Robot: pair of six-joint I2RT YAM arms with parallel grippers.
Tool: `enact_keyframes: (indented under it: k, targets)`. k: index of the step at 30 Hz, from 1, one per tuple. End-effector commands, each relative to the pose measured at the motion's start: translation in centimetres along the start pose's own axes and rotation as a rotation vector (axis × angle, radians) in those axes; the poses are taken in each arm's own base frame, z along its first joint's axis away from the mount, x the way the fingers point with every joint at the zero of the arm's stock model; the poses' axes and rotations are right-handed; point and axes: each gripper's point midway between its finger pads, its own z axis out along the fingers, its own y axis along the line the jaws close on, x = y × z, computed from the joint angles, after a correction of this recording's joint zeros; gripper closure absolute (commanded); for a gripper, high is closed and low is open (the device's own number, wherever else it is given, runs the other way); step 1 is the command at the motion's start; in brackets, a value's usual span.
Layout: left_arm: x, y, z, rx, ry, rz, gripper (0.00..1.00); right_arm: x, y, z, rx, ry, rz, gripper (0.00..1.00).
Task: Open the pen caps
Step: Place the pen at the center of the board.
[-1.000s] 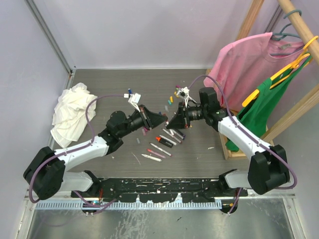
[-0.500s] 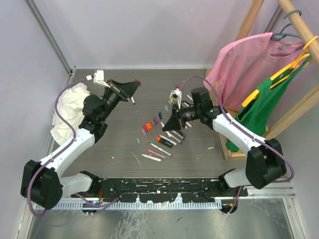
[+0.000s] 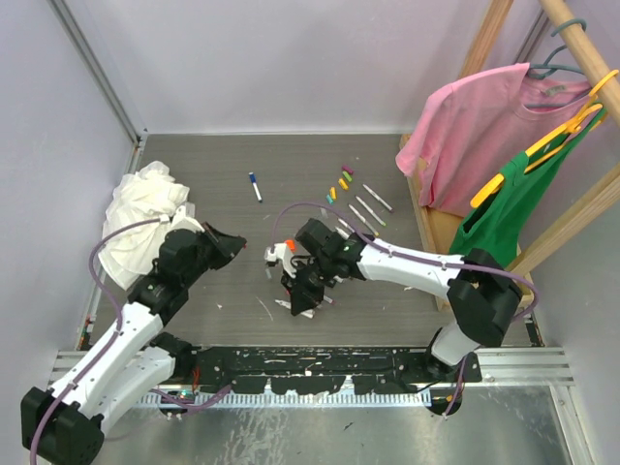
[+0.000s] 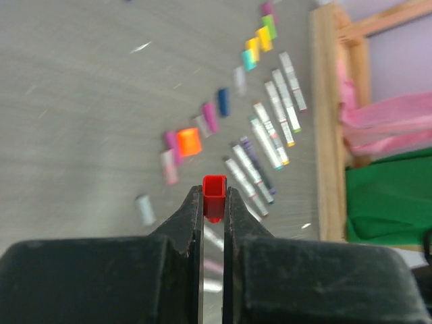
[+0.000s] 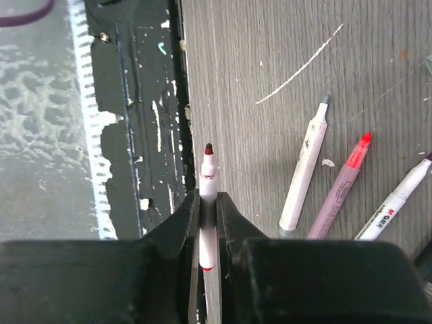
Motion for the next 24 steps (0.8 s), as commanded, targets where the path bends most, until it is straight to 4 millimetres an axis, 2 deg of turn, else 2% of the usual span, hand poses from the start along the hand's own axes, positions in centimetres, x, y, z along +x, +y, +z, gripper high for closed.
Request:
enact_keyframes:
  k: [1,5,8,13,20,24]
  targets:
    - [3.9,7.8,-2.6,-0.337,0.089,-0.091,1.00,-0.7,-0.6,1.4,0.118,0.034,-0.086,0.98]
    - [5.6,10.8,-3.3,-0.461,0.113,-0.138,1.00,0.4,-1.5,3.1,0.174,0.098,-0.088,0.97]
    - [7.5,12.0,-3.2,-0.485,0.155,-0.178,1.00,1.1,-2.3,4.3,0.239,0.149,-0.113,0.96]
    - [9.8,12.0,-2.3,-0.450,0.220,-0.270,1.00,1.5,-3.6,5.7,0.325,0.222,-0.141,0.95]
    - [10.9,10.8,-0.9,-0.385,0.261,-0.360,1.00,1.5,-5.0,6.0,0.400,0.241,-0.151,0.90]
    - [11.7,11.1,-0.5,-0.412,0.295,-0.379,1.00,1.8,-5.3,6.2,0.406,0.256,-0.147,0.86]
